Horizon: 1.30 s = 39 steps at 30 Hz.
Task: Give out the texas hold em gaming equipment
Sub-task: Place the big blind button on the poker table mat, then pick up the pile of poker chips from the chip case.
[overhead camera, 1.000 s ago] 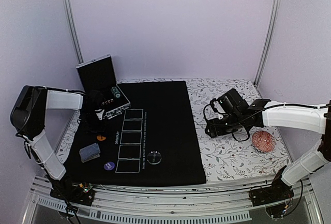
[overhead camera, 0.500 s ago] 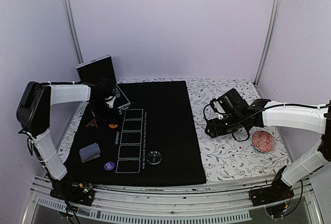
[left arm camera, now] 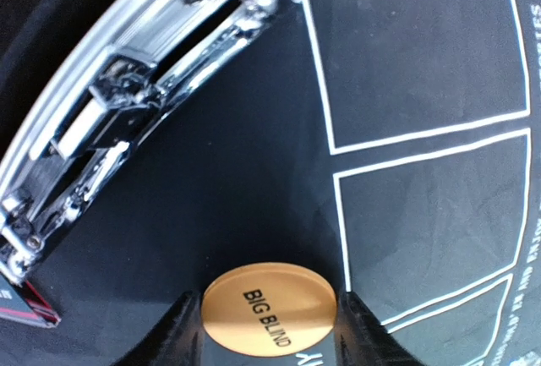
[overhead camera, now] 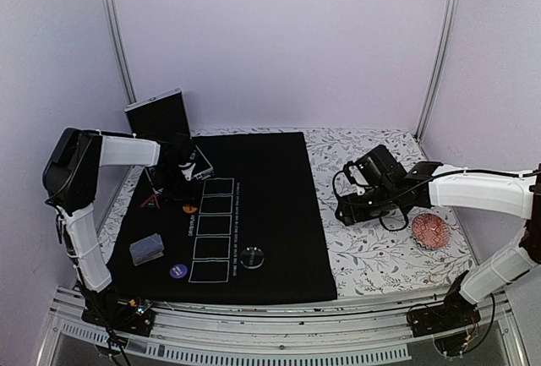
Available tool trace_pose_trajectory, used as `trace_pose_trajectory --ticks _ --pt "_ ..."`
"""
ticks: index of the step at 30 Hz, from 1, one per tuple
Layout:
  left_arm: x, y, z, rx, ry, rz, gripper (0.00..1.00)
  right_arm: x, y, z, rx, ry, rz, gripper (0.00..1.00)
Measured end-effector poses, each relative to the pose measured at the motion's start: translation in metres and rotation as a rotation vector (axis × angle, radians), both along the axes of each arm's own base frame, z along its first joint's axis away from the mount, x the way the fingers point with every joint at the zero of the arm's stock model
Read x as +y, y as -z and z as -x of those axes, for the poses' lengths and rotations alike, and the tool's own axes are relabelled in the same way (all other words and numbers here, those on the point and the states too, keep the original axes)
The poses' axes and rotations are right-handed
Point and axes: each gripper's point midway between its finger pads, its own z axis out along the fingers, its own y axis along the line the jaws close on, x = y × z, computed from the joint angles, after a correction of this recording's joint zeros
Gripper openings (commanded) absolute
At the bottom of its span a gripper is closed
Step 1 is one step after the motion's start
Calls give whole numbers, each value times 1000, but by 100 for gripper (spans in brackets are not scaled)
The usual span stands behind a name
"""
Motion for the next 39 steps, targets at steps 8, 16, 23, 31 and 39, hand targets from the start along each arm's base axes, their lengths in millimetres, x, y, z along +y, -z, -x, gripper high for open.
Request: trace_pose_trajectory --ticks 8,16,23,31,39 --pt "0 -11 -2 -13 7 -1 69 -1 -3 2 1 -2 -4 77" --pt "-8 -107 -13 -225 49 74 79 8 -35 4 -56 -41 -92 99" --pt "9 -170 -34 -380 9 104 80 13 -68 5 -137 -85 -166 99" --pt "55 -196 -73 -502 26 17 82 16 -96 11 -214 -158 -207 99" --pt "73 -152 -90 -531 410 -163 78 20 -111 14 -282 -260 -189 99"
